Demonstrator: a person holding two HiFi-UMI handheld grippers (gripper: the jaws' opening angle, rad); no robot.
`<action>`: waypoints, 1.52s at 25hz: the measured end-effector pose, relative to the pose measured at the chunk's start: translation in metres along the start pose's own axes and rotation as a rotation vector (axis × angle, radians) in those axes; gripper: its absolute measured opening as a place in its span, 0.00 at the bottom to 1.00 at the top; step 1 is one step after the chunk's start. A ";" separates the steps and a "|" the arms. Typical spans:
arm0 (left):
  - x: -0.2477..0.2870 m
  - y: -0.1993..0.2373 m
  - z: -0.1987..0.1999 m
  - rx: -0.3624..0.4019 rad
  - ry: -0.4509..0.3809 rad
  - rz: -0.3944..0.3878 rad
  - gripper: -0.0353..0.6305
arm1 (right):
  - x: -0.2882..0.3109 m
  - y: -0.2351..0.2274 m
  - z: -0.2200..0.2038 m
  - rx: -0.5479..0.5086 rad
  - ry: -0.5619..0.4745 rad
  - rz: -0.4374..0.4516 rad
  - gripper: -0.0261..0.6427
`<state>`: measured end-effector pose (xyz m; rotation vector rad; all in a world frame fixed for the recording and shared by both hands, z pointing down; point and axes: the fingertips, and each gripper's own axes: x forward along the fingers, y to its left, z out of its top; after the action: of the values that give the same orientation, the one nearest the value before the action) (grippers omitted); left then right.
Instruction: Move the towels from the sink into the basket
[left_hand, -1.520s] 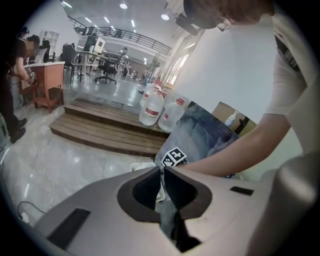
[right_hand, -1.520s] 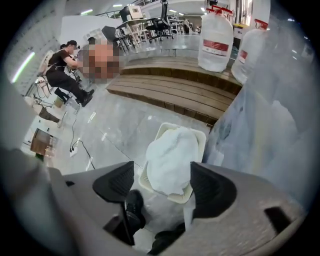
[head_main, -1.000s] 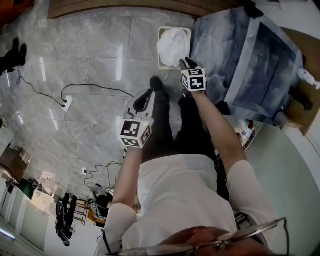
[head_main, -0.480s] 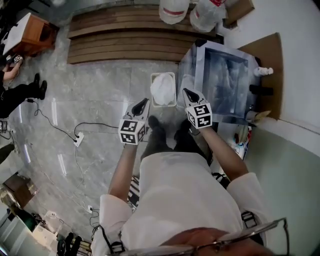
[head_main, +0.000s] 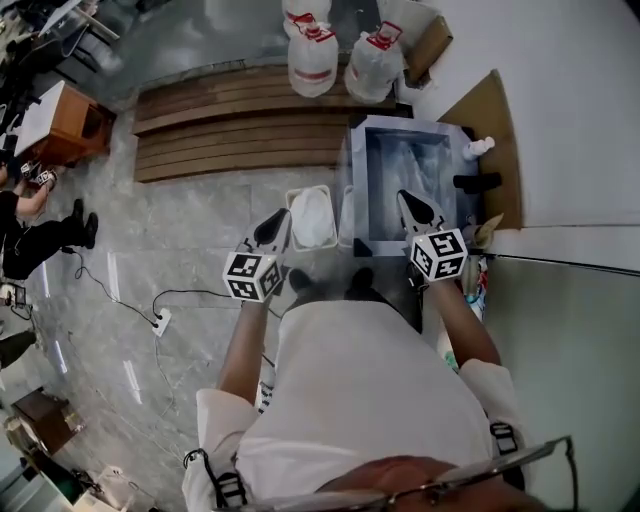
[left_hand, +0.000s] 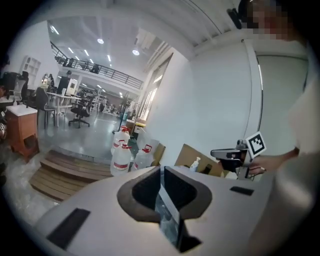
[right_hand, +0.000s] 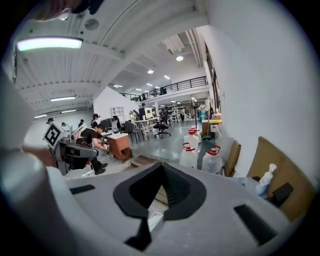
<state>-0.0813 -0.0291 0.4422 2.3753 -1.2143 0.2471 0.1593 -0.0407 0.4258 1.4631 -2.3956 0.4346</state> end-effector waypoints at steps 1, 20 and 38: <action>0.001 -0.005 0.007 0.002 -0.011 0.000 0.09 | -0.008 -0.007 0.009 -0.003 -0.018 -0.006 0.03; -0.018 -0.026 0.066 0.185 -0.120 0.080 0.09 | -0.050 -0.019 0.049 -0.072 -0.134 0.010 0.03; -0.023 -0.030 0.050 0.146 -0.111 0.091 0.09 | -0.055 -0.003 0.046 -0.079 -0.139 0.047 0.03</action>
<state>-0.0739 -0.0210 0.3805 2.4899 -1.4016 0.2429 0.1820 -0.0166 0.3621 1.4491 -2.5283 0.2536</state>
